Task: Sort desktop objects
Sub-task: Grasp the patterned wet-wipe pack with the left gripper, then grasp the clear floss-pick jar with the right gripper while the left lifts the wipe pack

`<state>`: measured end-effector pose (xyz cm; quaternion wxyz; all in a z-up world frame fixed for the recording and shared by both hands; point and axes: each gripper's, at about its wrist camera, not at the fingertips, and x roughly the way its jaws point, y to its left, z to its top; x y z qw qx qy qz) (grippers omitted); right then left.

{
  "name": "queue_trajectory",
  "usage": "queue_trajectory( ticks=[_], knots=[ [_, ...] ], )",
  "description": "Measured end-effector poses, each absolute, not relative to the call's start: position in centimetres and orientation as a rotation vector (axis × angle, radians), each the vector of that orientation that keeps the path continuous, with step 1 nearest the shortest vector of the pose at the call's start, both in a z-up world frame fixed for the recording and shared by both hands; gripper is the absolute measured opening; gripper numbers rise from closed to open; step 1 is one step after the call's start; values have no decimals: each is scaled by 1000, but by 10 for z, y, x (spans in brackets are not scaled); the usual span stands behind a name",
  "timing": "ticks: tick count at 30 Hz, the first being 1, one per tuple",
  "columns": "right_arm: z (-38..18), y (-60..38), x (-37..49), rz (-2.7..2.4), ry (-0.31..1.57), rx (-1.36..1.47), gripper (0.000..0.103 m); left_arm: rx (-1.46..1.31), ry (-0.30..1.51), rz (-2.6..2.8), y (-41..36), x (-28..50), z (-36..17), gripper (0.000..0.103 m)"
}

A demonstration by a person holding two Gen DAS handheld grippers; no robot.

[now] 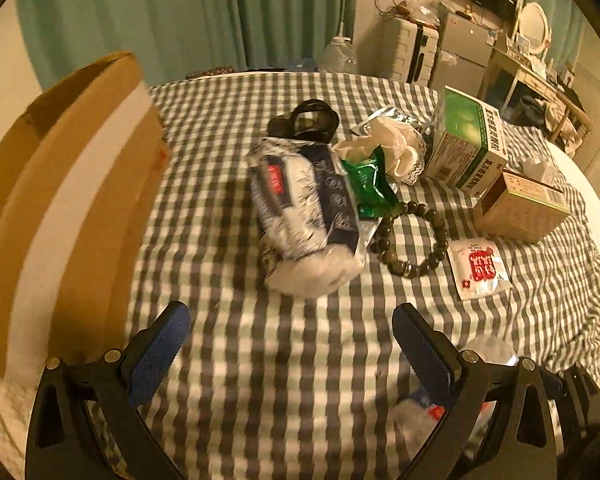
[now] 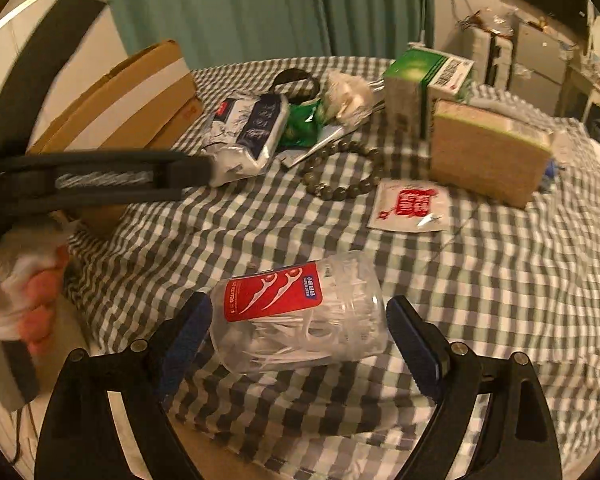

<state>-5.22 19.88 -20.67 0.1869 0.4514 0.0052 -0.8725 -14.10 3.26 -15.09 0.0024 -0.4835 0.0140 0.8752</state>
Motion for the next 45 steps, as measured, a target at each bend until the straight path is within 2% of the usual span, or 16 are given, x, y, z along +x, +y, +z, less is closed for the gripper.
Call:
queue_trajectory(
  ticks=[7,14,17,20,22,23,25,27,30,33,45],
  knots=[
    [-212,202,-59,-2391,-33,1292,92,-1576,50,2748,37,-178,-171,103],
    [-217,199,-65,-2369,-75,1303,95,-1628,-36,2748,23,-202,-196,103],
    [-221,196,-67,-2367,-54,1317,98,-1655,-10,2713,19,-205,-209,88],
    [-236,181,-69,-2350,111,1409,98,-1621,-21,2694,14,-200,-211,81],
    [-241,170,-66,-2365,221,1392,98,-1597,-12,2685,12,-197,-210,67],
    [-242,166,-66,-2373,247,1387,98,-1591,-5,2683,11,-196,-209,63],
    [-242,165,-67,-2391,229,1375,97,-1588,9,2665,9,-191,-207,52],
    [-240,171,-69,-2403,170,1373,91,-1581,16,2654,6,-186,-204,46],
    [-240,175,-70,-2411,138,1372,91,-1577,7,2644,9,-181,-200,39],
    [-240,175,-69,-2428,161,1377,91,-1555,14,2653,6,-166,-191,36],
    [-211,188,-60,-2517,63,1328,91,-1431,22,2674,12,-121,-130,35]
  ],
)
